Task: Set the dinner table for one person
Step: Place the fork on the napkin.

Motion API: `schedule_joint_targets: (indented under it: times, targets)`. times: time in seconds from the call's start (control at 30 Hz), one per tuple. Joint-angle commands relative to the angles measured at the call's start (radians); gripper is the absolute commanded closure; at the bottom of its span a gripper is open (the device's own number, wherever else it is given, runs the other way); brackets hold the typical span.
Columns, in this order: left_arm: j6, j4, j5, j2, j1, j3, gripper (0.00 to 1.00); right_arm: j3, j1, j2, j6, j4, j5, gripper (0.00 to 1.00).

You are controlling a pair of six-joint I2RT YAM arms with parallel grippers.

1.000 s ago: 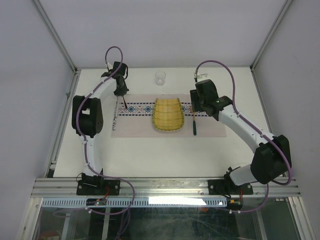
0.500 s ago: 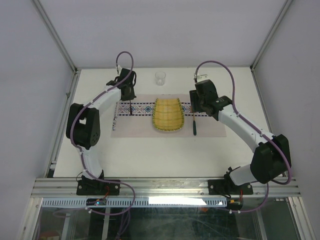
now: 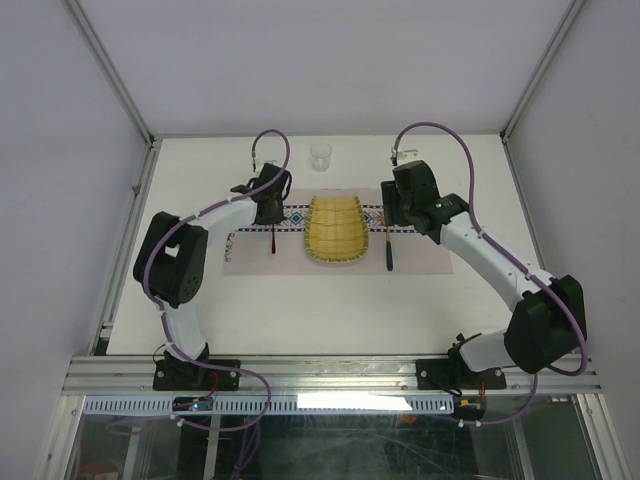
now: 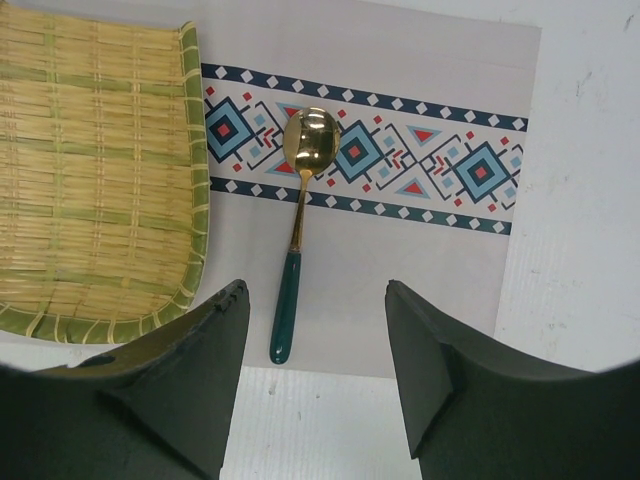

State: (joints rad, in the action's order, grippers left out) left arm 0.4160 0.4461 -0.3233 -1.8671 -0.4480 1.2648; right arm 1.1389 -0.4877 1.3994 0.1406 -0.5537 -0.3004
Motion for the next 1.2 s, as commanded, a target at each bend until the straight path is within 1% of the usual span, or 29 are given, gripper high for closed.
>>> schedule_joint_targets:
  times: [0.0,0.33,0.57,1.17]
  targets:
    - [0.033,-0.080,-0.055,0.061,-0.035,0.001,1.00,-0.001,0.002,-0.046,0.016,0.006,0.005,0.40]
    - [0.042,-0.083,-0.075,0.030,-0.067,0.007,1.00,-0.016,0.004,-0.056,0.020,0.006,0.002,0.40]
    - [0.043,-0.086,-0.078,0.038,-0.072,-0.004,1.00,-0.015,0.003,-0.054,0.028,0.010,0.011,0.40]
    - [0.052,-0.114,-0.063,-0.033,-0.087,0.002,1.00,-0.021,0.003,-0.043,0.026,0.014,0.008,0.40]
